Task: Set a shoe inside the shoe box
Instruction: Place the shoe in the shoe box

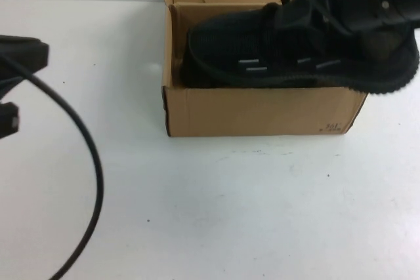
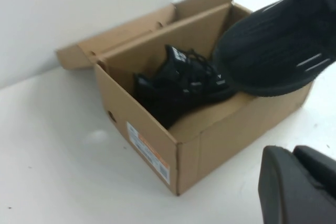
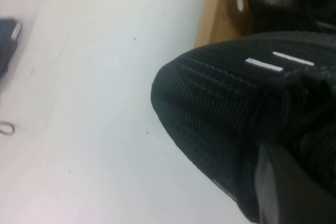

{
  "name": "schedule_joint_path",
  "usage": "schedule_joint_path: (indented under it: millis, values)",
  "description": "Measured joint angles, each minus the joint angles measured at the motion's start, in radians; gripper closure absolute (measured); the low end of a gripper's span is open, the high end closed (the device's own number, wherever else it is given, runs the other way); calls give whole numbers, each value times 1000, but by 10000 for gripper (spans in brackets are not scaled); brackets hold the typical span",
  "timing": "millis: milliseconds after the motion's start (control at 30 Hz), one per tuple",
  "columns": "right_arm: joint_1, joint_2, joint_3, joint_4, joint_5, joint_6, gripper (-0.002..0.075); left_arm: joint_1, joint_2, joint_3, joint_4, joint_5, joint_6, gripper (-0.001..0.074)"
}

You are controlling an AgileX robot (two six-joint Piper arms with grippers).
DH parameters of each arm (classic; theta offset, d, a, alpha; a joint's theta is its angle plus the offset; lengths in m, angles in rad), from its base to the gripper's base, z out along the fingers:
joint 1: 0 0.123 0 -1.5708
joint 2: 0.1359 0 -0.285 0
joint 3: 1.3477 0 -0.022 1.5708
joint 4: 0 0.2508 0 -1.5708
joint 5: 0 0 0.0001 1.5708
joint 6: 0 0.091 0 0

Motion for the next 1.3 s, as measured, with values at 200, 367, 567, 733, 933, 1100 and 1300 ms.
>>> schedule_joint_path:
  millis: [200, 367, 567, 733, 933, 1100, 1300]
  values:
    - [-85, 201, -178, 156, 76, -222, 728, -4, -118, 48, 46, -46, -87, 735]
    - [-102, 324, -254, 292, 66, -331, 728, -4, -147, 93, 50, -50, -113, 735]
    - [-102, 437, -271, 351, 35, -394, 728, -4, -147, 110, 52, -50, -125, 735]
    - [-104, 518, -271, 351, 62, -403, 728, -4, -147, 110, 52, -53, -127, 735]
    - [-105, 589, -271, 349, 73, -403, 728, -4, -147, 110, 52, -53, -128, 735]
    - [-105, 610, -271, 338, 73, -403, 727, -4, -147, 110, 52, -53, -134, 736]
    - [-105, 612, -271, 397, 75, -403, 529, -4, -147, 110, 52, -51, -136, 736]
